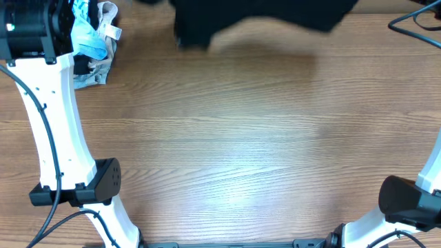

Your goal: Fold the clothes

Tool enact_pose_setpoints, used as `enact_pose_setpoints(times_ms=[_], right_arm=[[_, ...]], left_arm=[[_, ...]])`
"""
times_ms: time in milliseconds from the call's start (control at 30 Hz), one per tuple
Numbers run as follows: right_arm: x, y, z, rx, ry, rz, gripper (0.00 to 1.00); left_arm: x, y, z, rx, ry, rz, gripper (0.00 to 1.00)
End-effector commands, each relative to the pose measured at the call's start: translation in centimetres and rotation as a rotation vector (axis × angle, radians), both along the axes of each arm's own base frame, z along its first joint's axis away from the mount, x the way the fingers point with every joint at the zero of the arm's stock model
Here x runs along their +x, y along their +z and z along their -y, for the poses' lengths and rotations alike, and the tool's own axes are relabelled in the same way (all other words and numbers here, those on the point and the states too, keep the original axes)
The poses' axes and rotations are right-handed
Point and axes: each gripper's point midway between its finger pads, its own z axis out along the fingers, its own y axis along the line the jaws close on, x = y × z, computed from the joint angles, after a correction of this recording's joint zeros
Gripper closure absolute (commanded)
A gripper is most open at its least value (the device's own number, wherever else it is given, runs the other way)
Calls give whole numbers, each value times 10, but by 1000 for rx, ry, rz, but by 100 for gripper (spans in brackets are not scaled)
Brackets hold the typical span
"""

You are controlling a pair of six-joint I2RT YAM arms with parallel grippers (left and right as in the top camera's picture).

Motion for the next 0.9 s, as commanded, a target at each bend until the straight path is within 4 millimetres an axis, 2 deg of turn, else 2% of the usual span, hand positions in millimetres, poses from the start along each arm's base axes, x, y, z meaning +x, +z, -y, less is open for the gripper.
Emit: enact_pose_setpoints(times_ms=[0,133,267,333,400,500,567,633,733,867], right_arm=[[15,-22,33,-14,-114,-49,96],[39,-89,28,11,-81,-217,96],[51,-158,11,11,-20,-395,96],[49,-188,4,8,11,-484,96],[41,-209,1,3,27,-566,96],[23,-226,-3,16,41,-665,96],[7,-229,-5,16,52,-722,96],[-10,-231,-4,26,55,-780,96],[-31,-231,-3,47,52,-849,96],[-58,-220,-4,55,46,-904,96]], left_arm=[[-16,12,-15,66,35,7,96],[-7,-49,-6,56,0,-196,96],[-6,-134,4,43,-28,-488,95],[-12,-179,7,37,-38,-649,96],[-21,-219,8,19,-37,-800,96],[-37,-263,9,-12,-28,-985,96],[-43,-279,13,-29,-46,-1053,96],[-43,-283,23,-68,-98,-1065,96],[-45,-276,41,-126,-175,-1048,96],[-52,-259,59,-132,-224,-1016,96]])
